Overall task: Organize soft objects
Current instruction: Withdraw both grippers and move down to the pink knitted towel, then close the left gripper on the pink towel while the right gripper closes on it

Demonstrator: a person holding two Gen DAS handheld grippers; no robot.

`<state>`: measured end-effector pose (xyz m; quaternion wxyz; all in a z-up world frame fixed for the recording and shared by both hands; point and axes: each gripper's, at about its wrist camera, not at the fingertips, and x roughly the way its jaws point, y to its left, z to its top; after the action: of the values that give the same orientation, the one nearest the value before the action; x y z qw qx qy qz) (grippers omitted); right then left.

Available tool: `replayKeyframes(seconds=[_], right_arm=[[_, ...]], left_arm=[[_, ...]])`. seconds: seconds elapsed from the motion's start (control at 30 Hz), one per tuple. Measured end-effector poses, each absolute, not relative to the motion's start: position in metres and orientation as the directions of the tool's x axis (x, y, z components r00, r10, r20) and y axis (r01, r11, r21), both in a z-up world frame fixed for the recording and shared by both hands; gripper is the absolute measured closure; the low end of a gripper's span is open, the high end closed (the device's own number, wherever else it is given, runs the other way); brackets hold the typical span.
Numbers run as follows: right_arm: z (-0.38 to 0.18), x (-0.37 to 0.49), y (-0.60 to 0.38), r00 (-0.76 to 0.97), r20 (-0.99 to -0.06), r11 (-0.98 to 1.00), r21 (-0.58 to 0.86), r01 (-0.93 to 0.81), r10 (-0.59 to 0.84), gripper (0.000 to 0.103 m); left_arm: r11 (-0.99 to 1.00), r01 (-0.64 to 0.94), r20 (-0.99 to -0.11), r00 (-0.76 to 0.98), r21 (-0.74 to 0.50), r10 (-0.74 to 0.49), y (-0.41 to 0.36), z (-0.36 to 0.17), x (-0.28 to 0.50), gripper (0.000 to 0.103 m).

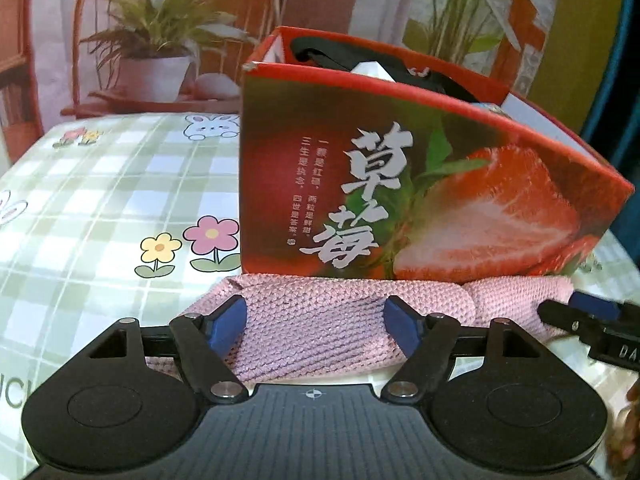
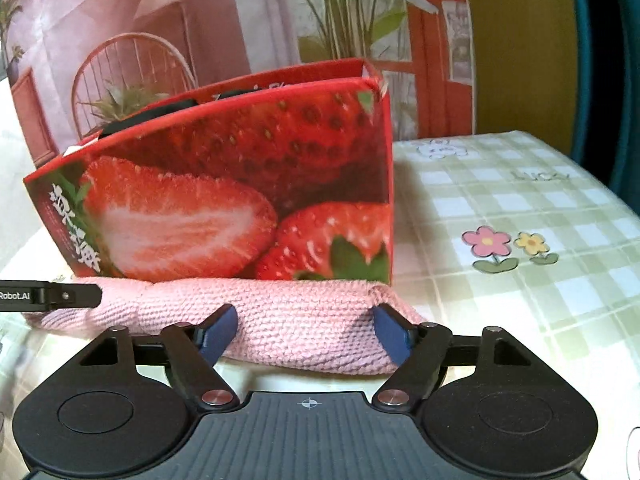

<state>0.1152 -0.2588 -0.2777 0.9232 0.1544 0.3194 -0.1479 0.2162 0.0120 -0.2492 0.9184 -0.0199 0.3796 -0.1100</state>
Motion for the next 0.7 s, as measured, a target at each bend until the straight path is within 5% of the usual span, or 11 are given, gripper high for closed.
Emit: replayKeyframes(seconds=[0.27, 0.47, 0.7], right_arm=[[-0.280, 0.118, -0.256, 0.752, -0.639, 0.924, 0.168, 0.342, -0.162, 0.037], [-0.279, 0.116, -0.255, 0.764, -0.634, 0.927, 0.204, 0.314, -0.119, 0.064], [-0.277, 0.110, -0.256, 0.764, -0.643, 0.929, 0.250, 0.273, -0.052, 0.084]], left_arm=[[0.970, 0.222, -0.683, 0.693, -0.100, -0.229, 0.003, -0.250, 0.211, 0.040], [0.953, 0.270, -0.687, 0.668, -0.134, -0.286, 0.003, -0.249, 0.206, 0.067], [0.943, 0.298, -0.688, 0.653, -0.149, -0.315, -0.001, -0.249, 0.186, 0.070]])
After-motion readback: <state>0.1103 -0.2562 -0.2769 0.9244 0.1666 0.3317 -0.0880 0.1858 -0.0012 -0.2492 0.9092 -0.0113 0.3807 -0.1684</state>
